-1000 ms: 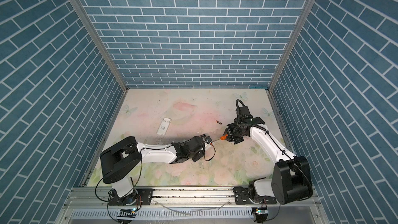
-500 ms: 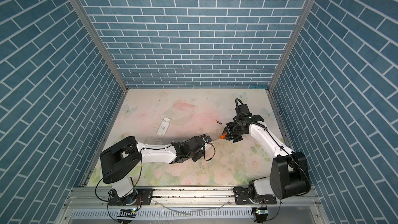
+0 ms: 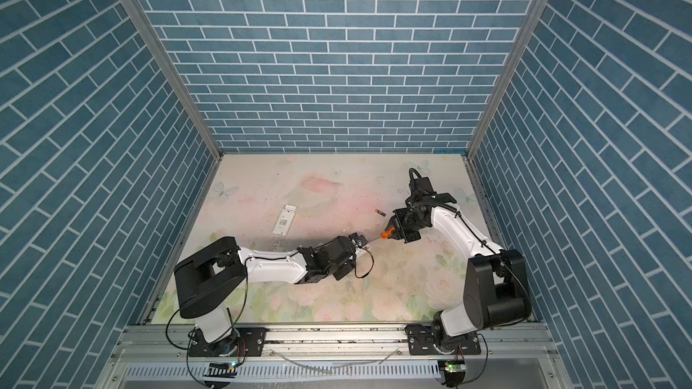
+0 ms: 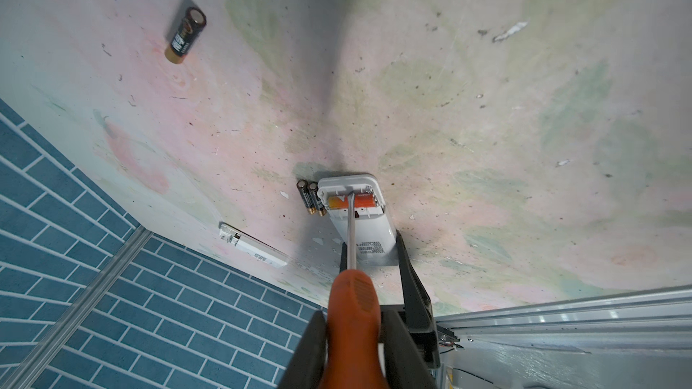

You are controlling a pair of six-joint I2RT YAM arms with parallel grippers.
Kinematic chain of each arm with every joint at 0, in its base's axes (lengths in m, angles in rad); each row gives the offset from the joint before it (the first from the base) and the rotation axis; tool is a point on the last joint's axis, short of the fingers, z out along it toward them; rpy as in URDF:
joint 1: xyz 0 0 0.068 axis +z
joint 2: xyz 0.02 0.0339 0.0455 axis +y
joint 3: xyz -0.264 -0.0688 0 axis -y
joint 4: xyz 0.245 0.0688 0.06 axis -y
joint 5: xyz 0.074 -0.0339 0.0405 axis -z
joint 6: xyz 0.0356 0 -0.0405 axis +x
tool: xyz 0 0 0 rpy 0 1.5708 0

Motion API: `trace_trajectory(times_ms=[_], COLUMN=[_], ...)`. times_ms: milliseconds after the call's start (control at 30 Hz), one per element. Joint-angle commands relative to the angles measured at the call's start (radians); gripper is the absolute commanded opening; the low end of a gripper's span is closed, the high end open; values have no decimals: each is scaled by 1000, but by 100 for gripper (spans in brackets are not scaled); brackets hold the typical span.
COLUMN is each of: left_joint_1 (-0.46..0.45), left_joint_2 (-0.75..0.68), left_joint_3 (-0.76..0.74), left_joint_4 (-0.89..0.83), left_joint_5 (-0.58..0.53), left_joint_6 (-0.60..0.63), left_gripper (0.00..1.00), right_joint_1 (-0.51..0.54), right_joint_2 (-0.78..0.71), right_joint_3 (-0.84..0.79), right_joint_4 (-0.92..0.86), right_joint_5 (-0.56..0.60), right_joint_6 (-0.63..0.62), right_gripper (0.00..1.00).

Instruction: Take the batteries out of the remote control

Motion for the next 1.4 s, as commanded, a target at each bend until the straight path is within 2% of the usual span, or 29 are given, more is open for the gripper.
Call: trace_trajectory(times_ms=[0, 300, 567, 733, 867, 1233, 1367], left_joint_1=[-26, -26, -26, -27, -27, -15, 18], left_joint_2=[89, 115, 117, 124, 130, 142, 122], left_joint_3=[-25, -20, -31, -32, -31, -33, -40], left_joint_4=[-62, -61, -47, -40, -42, -37, -37], left_joint_5=[114, 115, 122, 130, 132, 166, 192], left_joint_6=[75, 74, 71, 71, 75, 83, 55], left_gripper=[20, 20, 20, 20, 20, 19, 29], right_joint_1=[21, 17, 15, 12, 8, 8, 6], right_joint_2=[75, 134, 169, 201, 238, 186, 123], right_joint_3=[20, 57, 26, 58, 114, 199, 170], right_joint_4=[-76, -115, -61, -81, -122, -303, -356], right_joint_5=[3, 40, 47, 57, 69, 96, 132], right_joint_6=[-59, -119, -126, -187, -284, -358, -347], right_gripper=[0, 0, 0, 0, 0, 0, 0])
